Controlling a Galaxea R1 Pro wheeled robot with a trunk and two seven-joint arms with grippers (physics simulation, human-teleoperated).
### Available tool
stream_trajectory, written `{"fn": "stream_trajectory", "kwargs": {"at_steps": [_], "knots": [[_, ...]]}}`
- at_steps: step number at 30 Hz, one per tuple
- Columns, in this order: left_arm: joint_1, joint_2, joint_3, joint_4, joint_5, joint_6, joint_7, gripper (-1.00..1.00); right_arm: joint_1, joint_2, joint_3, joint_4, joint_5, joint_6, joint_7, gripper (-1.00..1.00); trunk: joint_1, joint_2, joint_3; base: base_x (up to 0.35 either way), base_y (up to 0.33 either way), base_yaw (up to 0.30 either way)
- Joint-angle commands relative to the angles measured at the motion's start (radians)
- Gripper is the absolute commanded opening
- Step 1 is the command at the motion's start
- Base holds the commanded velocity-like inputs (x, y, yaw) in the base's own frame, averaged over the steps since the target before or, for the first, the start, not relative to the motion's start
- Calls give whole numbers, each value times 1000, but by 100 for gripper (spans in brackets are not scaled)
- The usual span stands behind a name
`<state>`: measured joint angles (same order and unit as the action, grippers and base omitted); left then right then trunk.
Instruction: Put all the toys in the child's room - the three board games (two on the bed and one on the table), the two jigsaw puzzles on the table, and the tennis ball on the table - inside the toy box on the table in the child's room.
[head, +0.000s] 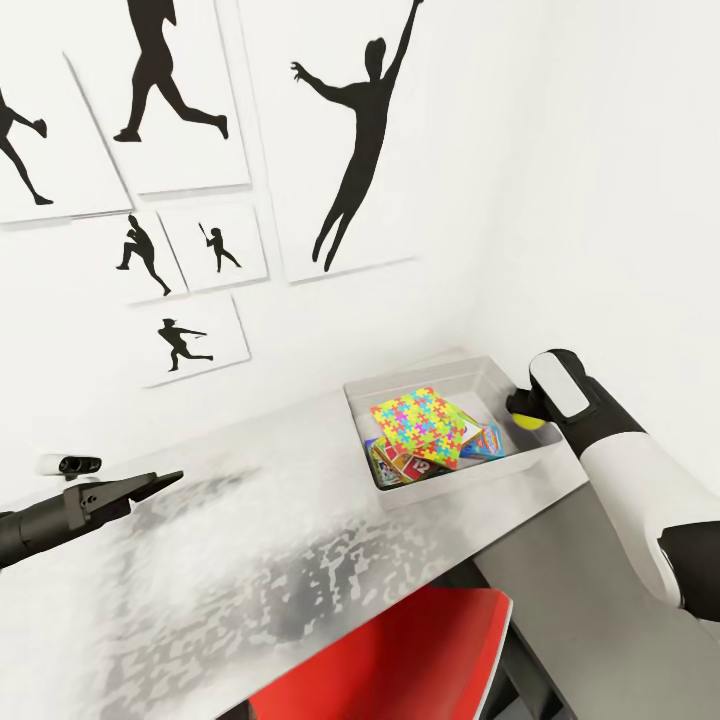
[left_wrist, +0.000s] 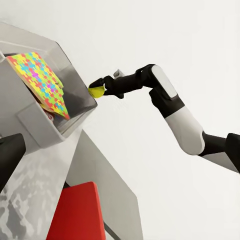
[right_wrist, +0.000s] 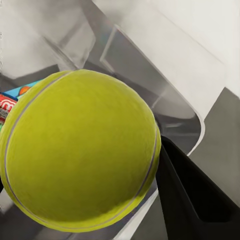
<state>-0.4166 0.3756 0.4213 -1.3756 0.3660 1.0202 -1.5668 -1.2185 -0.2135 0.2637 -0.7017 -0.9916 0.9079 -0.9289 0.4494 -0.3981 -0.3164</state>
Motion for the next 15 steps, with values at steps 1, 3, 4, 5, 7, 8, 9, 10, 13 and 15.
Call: {"fn": "stream_trajectory", "kwargs": {"at_steps": [1,3,4,5,7,8,9,10,13,15], "knots": [[-1,1,0,0,-1,11,-4,100,-1,-1,6,-1,-13,0,-9,-100,1,-2,-2,0,0,0],[-1,1,0,0,-1,11,-4,100,-1,-1,6,0,-13,0,-5,-100,1,-2,-2,0,0,0],[-1,1,0,0,-1,11,-4,100,-1,0,6,0,-13,0,-4,-100,1,-2,-2,0,0,0],[-1,1,1,0,-1,11,-4,100,-1,0,5,0,-13,0,-3,-100,1,-2,-2,0,0,0],[-1,2,1,0,-1,11,-4,100,-1,0,5,0,-13,0,-3,-100,1,-2,-2,0,0,0],[-1,2,1,0,-1,11,-4,100,-1,-1,5,-1,-13,0,-3,-100,1,-2,-2,0,0,0],[-1,2,1,0,-1,11,-4,100,-1,-1,5,-1,-13,0,-2,-100,1,-2,-2,0,0,0],[-1,2,1,0,-1,11,-4,100,-1,-1,6,0,-14,0,-2,-100,1,-2,-2,0,0,0],[-1,2,1,0,-1,11,-4,100,-1,-1,6,-1,-14,0,0,-100,1,-2,-2,0,0,0],[-1,2,2,0,-1,11,-4,100,-1,-1,6,-1,-14,0,7,-100,1,-2,-2,0,0,0]]}}
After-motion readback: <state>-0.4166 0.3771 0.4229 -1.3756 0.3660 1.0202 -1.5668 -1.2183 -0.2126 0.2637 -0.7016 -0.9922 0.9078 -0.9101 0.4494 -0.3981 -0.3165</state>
